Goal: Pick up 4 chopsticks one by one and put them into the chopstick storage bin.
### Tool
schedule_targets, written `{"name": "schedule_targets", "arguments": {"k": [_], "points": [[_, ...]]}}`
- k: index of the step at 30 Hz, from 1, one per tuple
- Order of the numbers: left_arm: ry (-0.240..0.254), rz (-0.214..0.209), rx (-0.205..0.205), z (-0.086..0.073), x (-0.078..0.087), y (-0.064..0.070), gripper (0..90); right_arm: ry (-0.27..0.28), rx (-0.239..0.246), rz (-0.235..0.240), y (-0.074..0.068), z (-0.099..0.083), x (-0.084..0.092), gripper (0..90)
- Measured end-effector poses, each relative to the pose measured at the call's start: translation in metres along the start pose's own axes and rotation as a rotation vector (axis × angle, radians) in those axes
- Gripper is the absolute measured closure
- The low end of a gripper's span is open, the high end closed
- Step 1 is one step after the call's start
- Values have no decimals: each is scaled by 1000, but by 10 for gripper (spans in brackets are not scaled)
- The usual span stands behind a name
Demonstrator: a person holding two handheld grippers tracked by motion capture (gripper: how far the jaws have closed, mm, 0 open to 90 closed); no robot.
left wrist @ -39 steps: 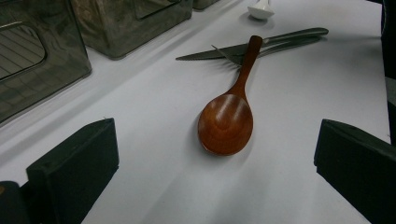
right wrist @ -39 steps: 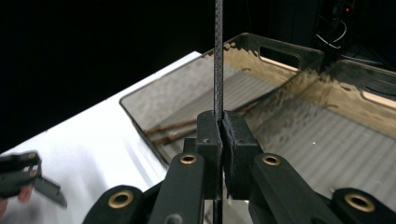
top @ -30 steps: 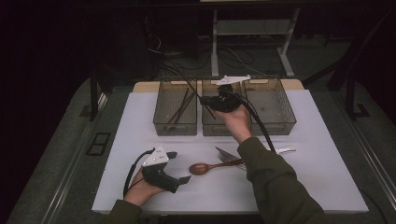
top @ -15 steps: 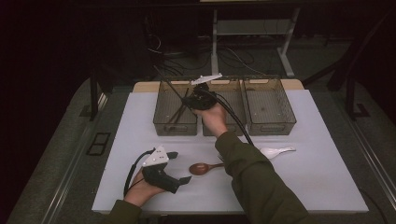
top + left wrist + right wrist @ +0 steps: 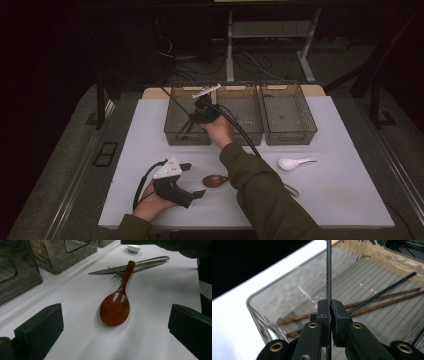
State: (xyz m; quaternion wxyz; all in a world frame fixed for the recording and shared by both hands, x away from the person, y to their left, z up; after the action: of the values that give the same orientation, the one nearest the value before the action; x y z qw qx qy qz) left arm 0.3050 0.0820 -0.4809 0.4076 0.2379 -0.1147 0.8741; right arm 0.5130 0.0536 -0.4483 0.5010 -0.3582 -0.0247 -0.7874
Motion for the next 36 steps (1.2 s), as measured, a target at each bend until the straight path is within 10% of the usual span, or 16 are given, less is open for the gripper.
{"name": "schedule_targets", "arguments": {"k": [17,36], "points": [[-3,2,-6,-1,0,0,0,2,11,3,-6,6,16,505],[-12,16,-3,-3,-1,-3,0,33,113,94,-17,-21,78,378]]}}
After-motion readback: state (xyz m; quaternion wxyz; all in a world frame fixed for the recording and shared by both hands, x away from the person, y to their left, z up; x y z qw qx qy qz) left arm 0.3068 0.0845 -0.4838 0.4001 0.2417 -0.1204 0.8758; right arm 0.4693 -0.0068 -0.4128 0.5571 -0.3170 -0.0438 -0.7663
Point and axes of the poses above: each handheld gripper's, and its own axes: x roughly backward along the jaws, z roughly out of its top, y roughly to its right, the point moved 9 cm from there along -x, roughly forward along the jaws, and after that the axes turned 13 degrees about z, right-handed, at the moved point
